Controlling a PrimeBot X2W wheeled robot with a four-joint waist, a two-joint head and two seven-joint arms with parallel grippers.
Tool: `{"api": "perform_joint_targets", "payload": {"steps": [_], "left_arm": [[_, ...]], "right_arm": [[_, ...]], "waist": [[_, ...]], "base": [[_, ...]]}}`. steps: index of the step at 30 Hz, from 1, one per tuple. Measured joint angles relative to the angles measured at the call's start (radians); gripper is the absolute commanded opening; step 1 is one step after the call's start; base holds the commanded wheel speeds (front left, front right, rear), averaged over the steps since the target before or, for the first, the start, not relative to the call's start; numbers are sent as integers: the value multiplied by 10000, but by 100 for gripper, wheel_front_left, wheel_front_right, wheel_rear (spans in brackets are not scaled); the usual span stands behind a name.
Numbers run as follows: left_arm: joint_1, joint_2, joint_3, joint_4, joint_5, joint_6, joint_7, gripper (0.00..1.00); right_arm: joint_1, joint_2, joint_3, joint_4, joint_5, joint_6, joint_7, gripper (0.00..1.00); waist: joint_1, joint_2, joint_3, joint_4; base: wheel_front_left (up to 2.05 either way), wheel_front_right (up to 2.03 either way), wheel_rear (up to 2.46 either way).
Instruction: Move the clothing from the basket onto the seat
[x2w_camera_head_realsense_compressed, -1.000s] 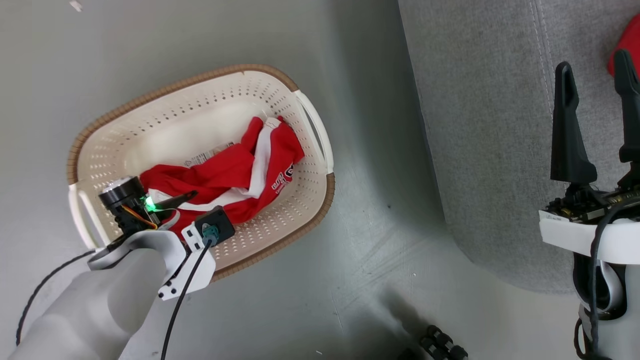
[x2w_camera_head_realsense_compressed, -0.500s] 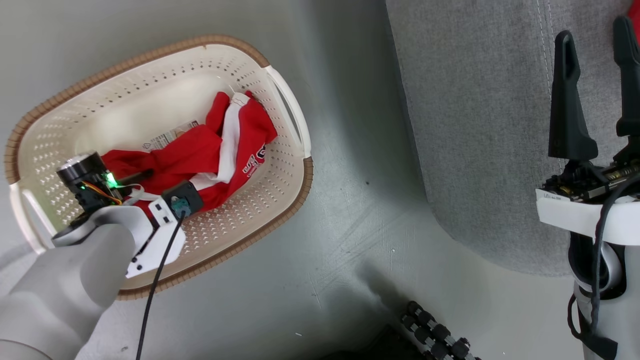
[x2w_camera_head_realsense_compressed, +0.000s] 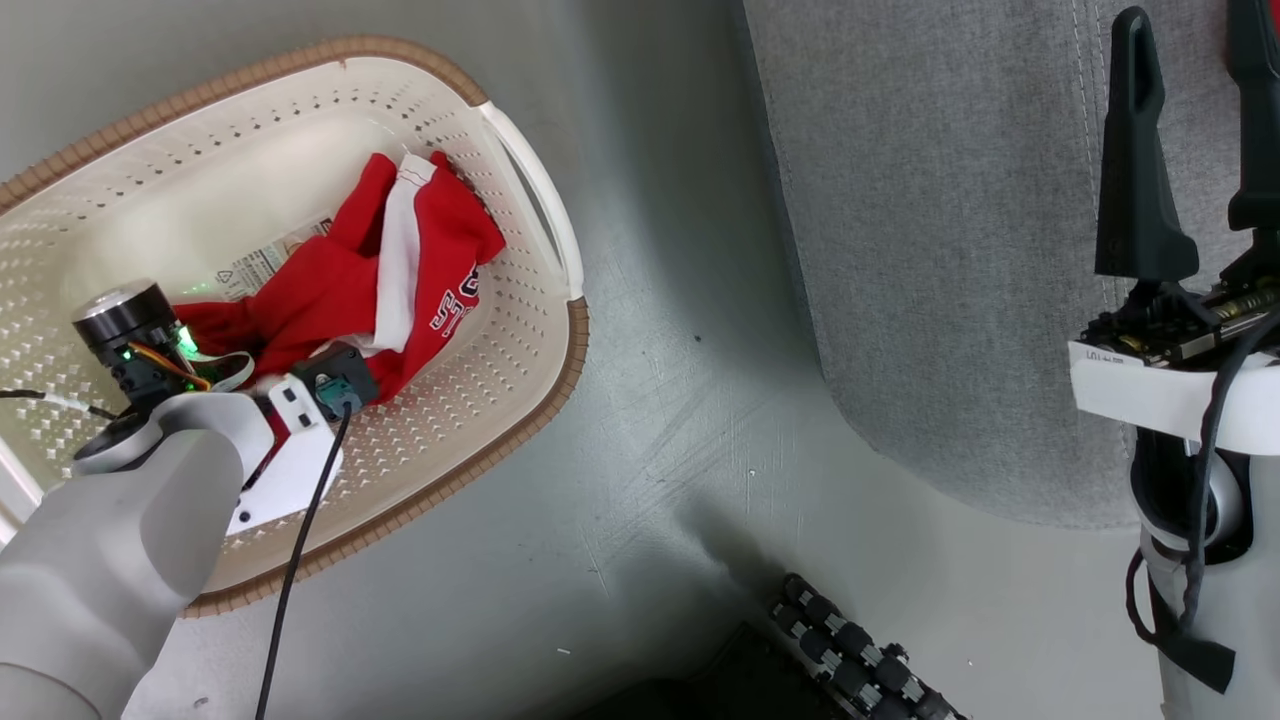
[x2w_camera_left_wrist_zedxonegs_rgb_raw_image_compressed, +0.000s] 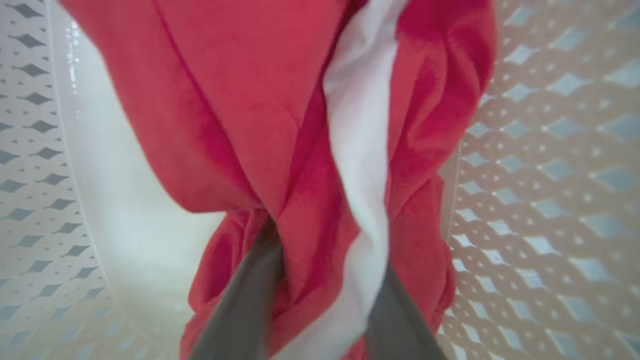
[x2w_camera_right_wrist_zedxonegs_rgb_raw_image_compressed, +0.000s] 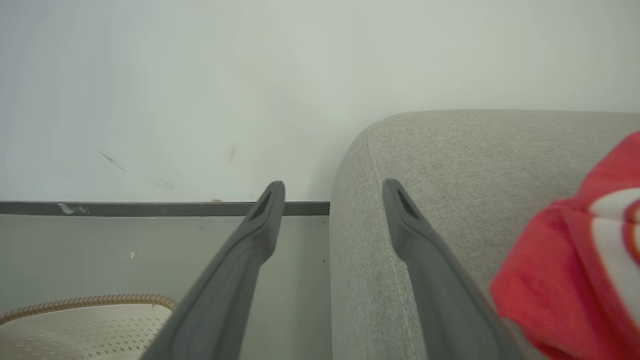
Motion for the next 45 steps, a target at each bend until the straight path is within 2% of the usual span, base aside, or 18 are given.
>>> {"api": "perform_joint_targets", "payload": {"steps": [8, 19, 26, 35, 45], "left_arm": [[-99, -385, 46, -155, -107, 102, -477, 0], [-85, -706, 435, -633, -706, 221, -1306, 0], [79, -1093, 1114, -1193, -1532, 403, -2008, 0], [410, -1225, 2033, -2042, -2525, 792, -2874, 0], [790, -1476, 3076, -3392, -3707, 966, -3350, 0]], "right_arm": [[-376, 0, -121, 224, 130, 0, 0, 100], [-584, 0, -347, 476, 111, 0, 0, 100], [-583, 0, -395, 614, -52, 0, 0, 100], [-582, -4, -364, 840, -391, 0, 0, 100], [-586, -19, -238, 1135, -976, 0, 0, 100]], "waist": [[0, 0, 44, -92], [0, 0, -291, 139], [0, 0, -635, 403], [0, 0, -1173, 830], [0, 0, -1996, 1401]], "base": [[0, 0, 0], [0, 0, 0], [0, 0, 0], [0, 0, 0], [0, 0, 0]]}}
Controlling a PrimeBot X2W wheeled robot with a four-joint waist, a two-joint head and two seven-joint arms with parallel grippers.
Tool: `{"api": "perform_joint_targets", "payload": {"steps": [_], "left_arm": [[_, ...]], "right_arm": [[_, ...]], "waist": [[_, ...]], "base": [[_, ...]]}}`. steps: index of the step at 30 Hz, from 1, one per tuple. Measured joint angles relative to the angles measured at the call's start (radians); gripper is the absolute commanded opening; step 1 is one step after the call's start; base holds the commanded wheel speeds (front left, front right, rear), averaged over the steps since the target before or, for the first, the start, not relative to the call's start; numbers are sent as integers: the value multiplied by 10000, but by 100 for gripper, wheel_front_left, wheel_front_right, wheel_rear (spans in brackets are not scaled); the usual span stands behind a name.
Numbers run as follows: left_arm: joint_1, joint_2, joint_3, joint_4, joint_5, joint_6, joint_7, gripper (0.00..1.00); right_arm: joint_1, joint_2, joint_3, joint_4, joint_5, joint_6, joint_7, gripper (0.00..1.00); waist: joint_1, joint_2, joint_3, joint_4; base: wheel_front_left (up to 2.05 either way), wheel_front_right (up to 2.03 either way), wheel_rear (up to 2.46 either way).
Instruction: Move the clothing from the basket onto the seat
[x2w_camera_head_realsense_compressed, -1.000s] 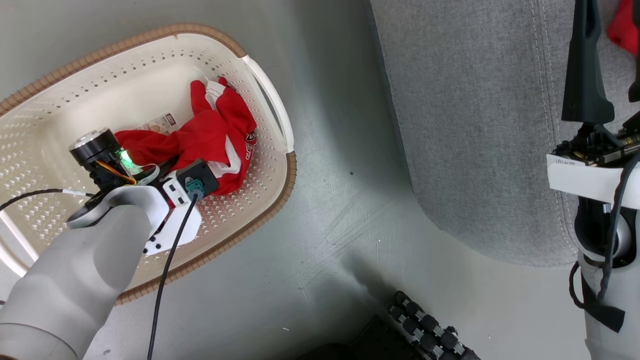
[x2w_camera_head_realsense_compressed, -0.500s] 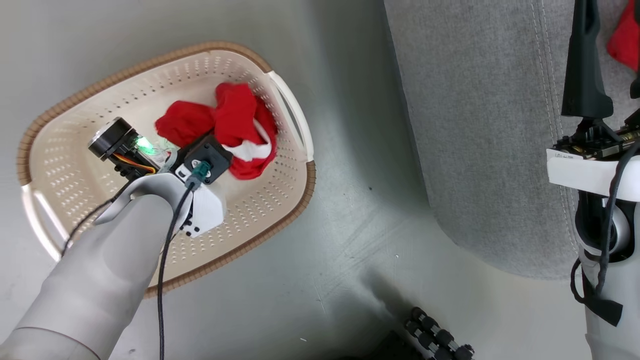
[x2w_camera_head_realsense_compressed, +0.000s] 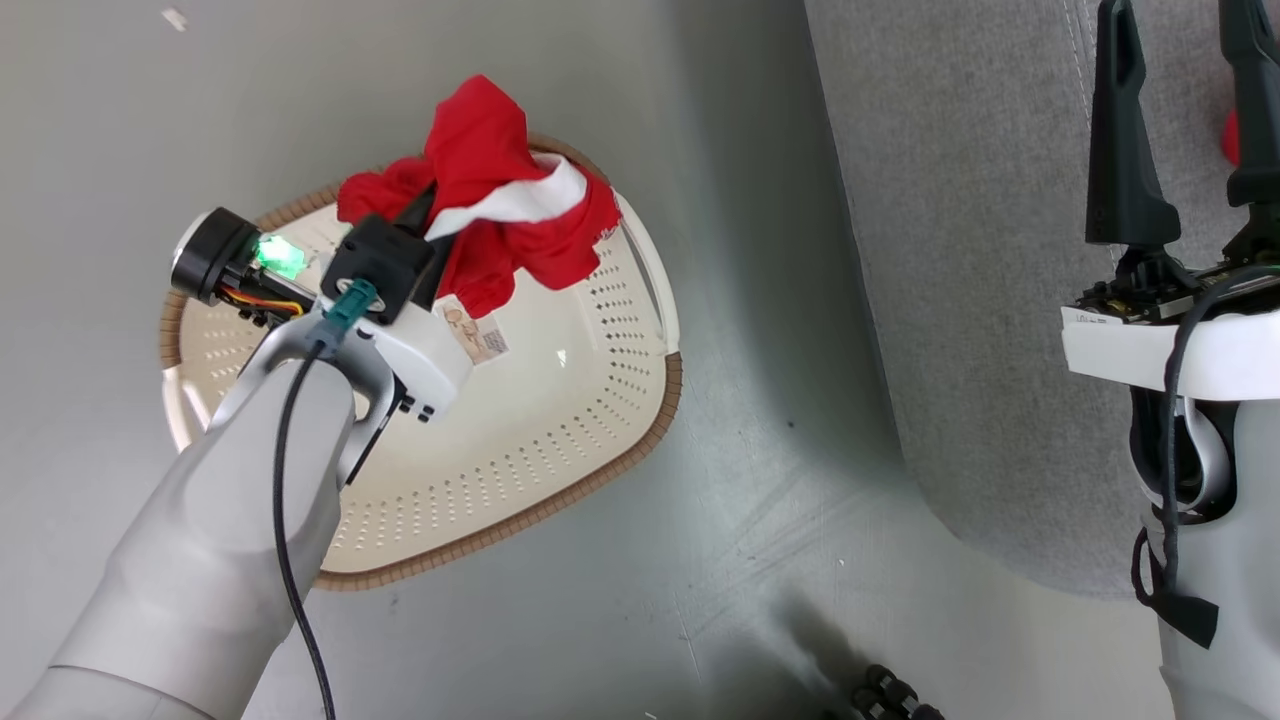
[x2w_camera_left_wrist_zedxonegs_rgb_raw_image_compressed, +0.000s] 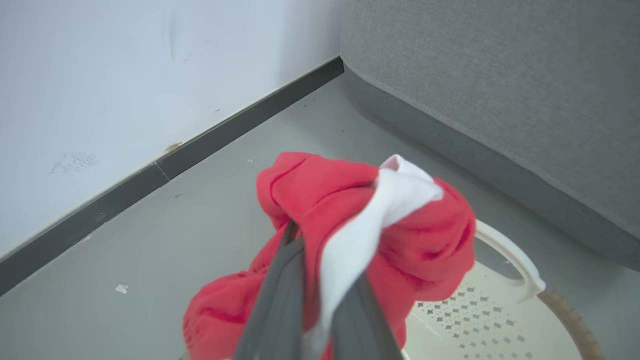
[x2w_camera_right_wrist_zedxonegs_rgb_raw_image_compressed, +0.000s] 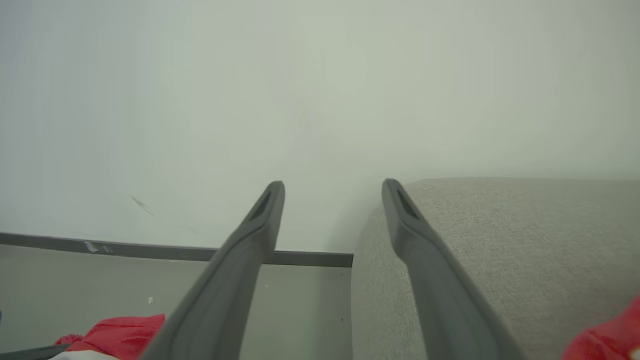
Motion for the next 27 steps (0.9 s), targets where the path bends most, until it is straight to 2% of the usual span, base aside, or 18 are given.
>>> {"api": "perform_joint_targets", "payload": {"steps": [7, 16, 27], "left_arm": [[306, -81, 702, -1058, -805, -4, -113, 0], [810, 36, 1373, -1933, -1448, -25, -184, 0], [1994, 12, 1948, -2640, -2502, -362, -201, 0]], "right_arm": [[9, -19, 84, 301, -435, 0, -2, 100], [77, -100, 681, 842, -1034, 0, 0, 100], [519, -945, 1831, 1597, -1484, 0, 0, 100]], "waist": [[0, 0, -722, 398], [0, 0, -1655, 817], [0, 1, -2955, 1308]], "base": [[0, 0, 0], [0, 0, 0], [0, 0, 0]]}}
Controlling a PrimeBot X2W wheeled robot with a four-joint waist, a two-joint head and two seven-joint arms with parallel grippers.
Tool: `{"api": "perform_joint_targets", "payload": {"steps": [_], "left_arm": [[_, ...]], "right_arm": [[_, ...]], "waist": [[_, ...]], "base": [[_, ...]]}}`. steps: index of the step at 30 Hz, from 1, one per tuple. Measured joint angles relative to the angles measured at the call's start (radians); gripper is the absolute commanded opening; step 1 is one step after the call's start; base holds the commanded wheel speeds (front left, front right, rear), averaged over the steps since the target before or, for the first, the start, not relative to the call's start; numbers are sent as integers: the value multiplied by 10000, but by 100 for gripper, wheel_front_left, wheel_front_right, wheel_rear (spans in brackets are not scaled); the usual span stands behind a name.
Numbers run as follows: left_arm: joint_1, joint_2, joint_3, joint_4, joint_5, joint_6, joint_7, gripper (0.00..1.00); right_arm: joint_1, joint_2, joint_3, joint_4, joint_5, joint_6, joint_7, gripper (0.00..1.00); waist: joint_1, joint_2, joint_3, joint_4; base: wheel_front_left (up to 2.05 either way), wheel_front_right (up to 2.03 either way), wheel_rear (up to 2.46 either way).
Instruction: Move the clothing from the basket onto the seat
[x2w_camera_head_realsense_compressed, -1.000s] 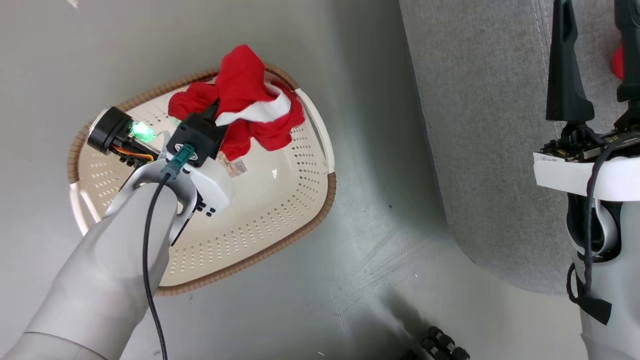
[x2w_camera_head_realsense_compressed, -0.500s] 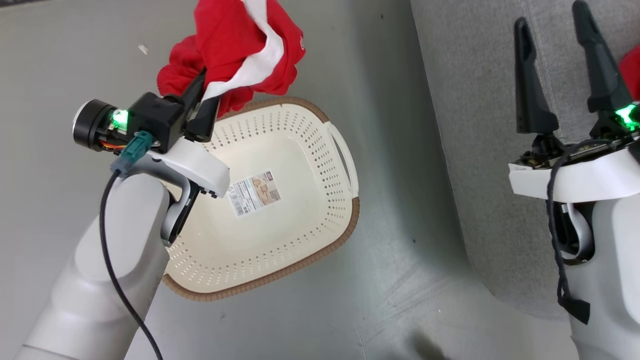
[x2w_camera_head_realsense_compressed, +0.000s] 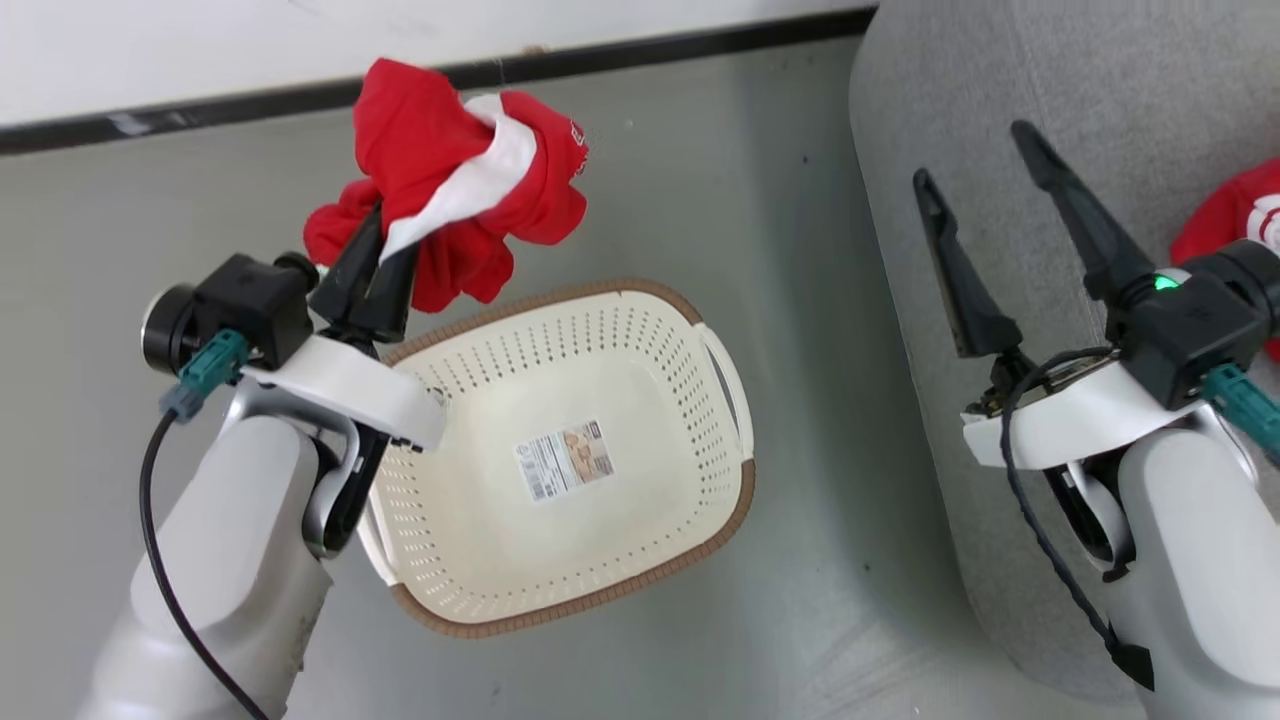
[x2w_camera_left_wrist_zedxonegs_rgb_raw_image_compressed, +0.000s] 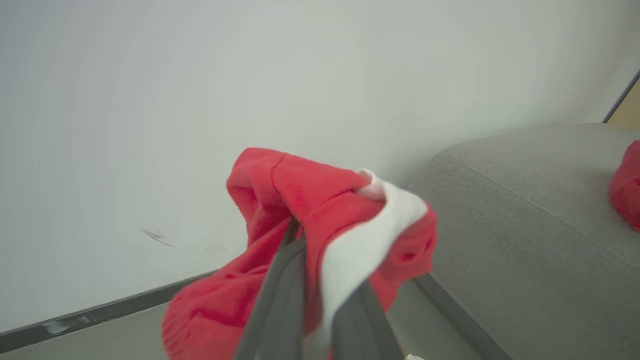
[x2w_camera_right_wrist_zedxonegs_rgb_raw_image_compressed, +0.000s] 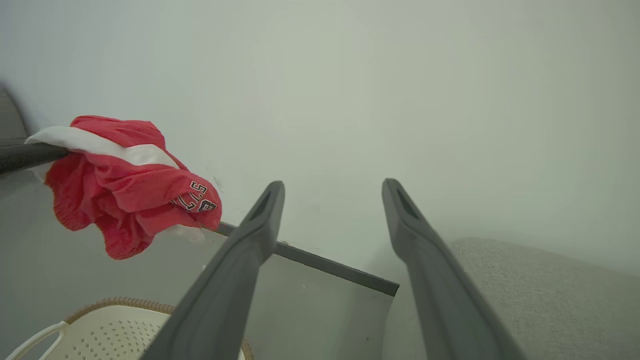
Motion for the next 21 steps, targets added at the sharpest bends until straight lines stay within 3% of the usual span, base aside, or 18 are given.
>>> {"api": "perform_joint_targets", "payload": {"steps": [14, 21], "left_arm": [[1163, 222, 215, -663, -209, -4, -8, 0], [1738, 247, 31, -825, -280, -75, 35, 0]], "right_arm": [[730, -418, 593, 456, -54, 0, 0, 100], [1036, -840, 1415, 765, -54, 0, 0, 100]], "waist": [[0, 0, -1659, 498], [0, 0, -2494, 724]], "base": [[0, 0, 0], [0, 0, 0]]}}
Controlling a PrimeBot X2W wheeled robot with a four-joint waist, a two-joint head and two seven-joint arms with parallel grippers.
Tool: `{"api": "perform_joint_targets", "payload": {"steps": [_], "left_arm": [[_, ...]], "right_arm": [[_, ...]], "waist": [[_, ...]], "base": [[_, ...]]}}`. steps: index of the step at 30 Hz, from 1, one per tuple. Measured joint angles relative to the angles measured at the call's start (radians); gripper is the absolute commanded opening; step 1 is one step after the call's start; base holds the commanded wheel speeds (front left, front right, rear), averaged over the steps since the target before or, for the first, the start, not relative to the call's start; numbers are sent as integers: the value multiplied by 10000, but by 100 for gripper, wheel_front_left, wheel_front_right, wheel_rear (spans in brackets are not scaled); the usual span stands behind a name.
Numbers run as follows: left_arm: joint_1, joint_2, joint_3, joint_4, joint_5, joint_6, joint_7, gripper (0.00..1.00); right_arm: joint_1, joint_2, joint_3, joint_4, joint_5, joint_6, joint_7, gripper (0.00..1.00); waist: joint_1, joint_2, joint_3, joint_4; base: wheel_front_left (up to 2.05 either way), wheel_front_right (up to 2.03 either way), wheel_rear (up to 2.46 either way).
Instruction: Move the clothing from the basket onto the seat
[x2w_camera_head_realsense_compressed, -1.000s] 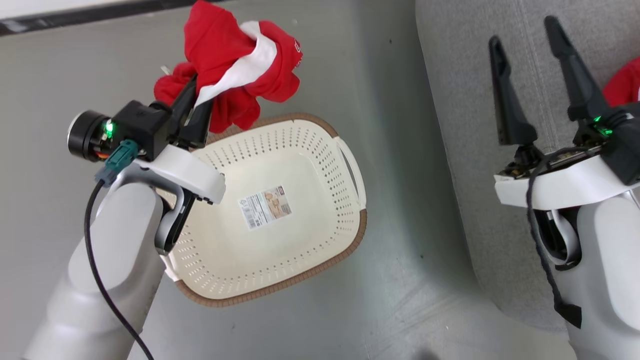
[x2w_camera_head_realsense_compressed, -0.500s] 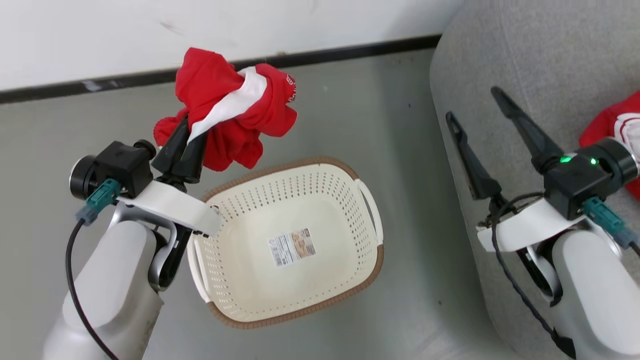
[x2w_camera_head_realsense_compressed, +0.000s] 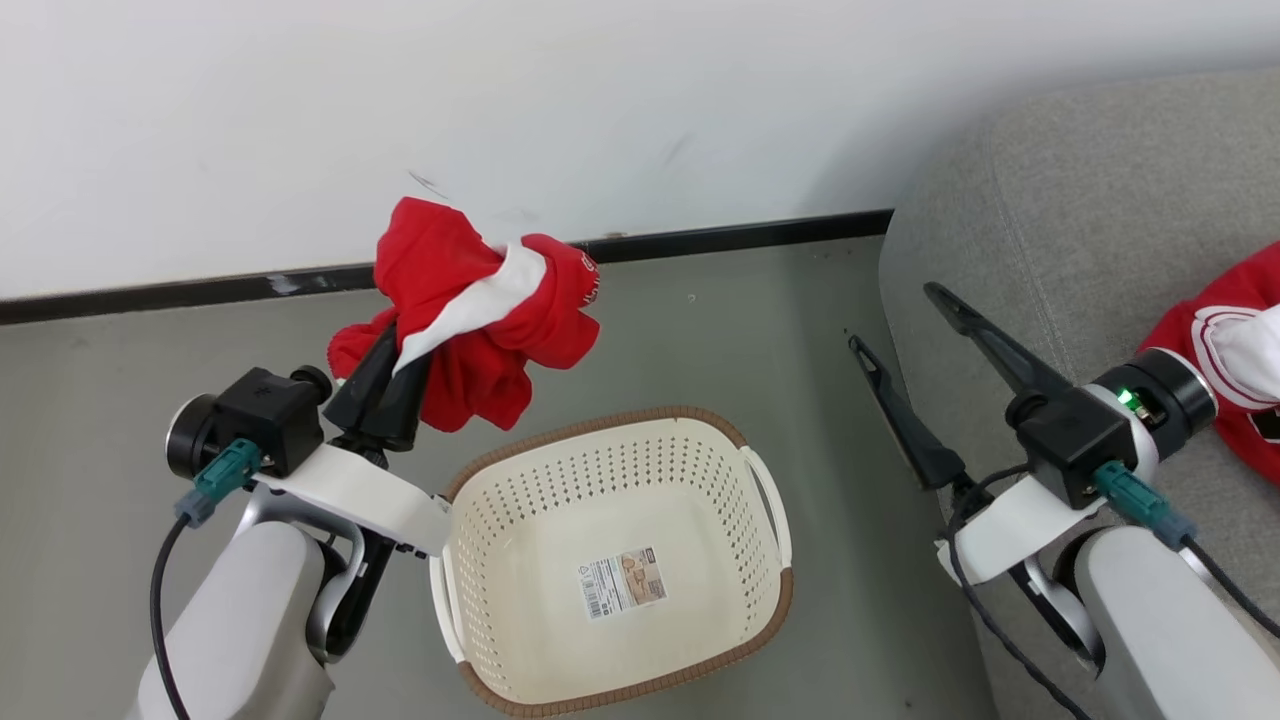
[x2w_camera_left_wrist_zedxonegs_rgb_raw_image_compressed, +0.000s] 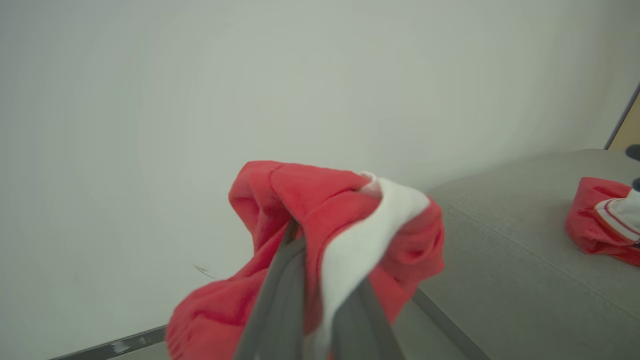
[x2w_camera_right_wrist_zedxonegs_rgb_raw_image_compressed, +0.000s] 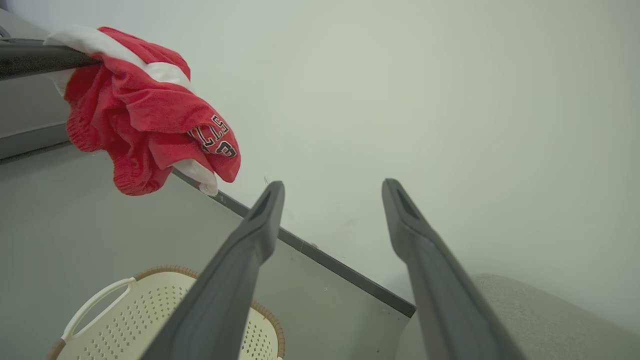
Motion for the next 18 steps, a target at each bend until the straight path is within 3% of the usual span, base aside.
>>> {"api": "perform_joint_targets", "payload": {"steps": [11, 18], "left_arm": [[269, -219, -742, -546, -8, -182, 562, 0], [368, -359, -1223, -913, -36, -278, 1022, 0]], "right_arm": [[-91, -802, 1824, 326, -88, 0, 0, 100], [-541, -1384, 2408, 635, -125, 0, 0, 100]], "waist": [[0, 0, -1094, 320], [0, 0, -1628, 485]], "base": [[0, 0, 0], [0, 0, 0]]}}
